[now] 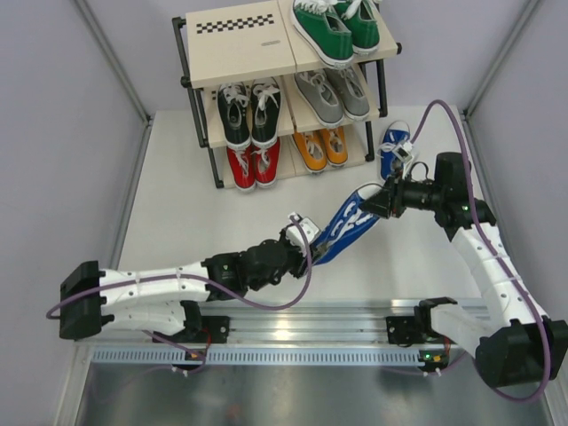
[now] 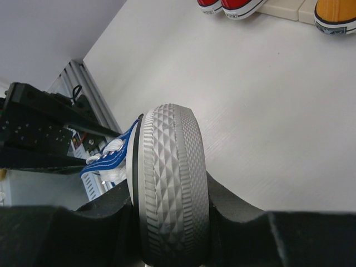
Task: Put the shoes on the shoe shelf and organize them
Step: Pick up the shoe at the center of the board.
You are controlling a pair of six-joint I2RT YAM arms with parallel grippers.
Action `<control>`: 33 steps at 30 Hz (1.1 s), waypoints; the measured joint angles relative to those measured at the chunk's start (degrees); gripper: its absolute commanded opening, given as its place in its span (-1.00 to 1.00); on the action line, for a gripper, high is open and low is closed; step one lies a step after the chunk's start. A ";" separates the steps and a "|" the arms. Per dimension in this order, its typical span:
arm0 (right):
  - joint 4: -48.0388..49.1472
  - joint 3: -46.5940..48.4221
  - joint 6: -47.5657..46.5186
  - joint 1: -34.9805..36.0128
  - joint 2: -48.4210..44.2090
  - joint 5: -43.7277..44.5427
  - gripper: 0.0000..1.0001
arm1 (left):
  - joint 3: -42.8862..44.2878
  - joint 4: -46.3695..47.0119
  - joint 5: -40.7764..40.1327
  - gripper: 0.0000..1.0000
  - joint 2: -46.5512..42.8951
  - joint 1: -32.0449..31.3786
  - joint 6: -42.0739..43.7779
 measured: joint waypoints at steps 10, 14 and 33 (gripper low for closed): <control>0.02 0.00 -0.17 -0.37 -0.15 0.20 -1.00 | 1.95 1.33 -3.69 -1.00 4.35 0.02 2.54; 0.02 0.02 0.00 -0.37 -0.66 -0.11 -0.40 | 1.95 -0.24 -3.41 -1.00 1.88 0.02 -1.11; -8.61 8.17 -10.99 -5.57 -8.44 -2.47 0.63 | 6.58 -22.34 -3.43 -1.00 -12.24 0.02 -15.47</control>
